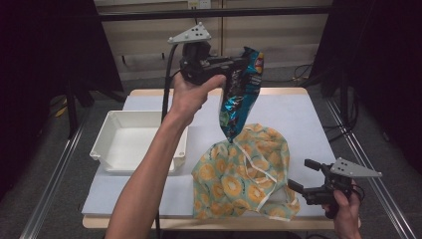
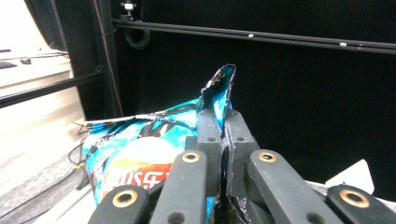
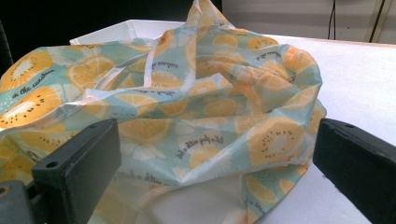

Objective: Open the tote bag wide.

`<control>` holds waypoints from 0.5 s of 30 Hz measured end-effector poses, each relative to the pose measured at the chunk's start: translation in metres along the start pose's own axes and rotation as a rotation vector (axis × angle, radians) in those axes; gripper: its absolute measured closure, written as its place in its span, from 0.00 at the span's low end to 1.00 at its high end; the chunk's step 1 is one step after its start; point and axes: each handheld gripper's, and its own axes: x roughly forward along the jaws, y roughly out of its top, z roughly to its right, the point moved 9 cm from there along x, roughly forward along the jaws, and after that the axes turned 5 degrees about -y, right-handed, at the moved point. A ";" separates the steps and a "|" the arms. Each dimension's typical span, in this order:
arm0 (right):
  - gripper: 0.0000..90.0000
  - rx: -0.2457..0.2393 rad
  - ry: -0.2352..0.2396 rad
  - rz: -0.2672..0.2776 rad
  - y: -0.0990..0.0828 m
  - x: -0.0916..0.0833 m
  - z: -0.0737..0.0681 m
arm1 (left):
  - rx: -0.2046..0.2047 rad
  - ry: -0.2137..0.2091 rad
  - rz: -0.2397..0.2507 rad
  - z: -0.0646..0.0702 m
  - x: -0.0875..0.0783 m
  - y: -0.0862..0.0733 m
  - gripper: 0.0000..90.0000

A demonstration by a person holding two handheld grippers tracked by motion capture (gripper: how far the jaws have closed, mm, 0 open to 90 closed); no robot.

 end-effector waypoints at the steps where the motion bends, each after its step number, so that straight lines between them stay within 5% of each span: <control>1: 0.00 -0.003 0.005 0.000 0.000 0.000 0.000 | -0.005 0.009 -0.003 -0.002 -0.004 -0.002 0.97; 15: 0.00 -0.010 0.011 -0.003 0.001 0.005 -0.002 | -0.031 0.126 0.004 -0.031 -0.063 -0.019 0.97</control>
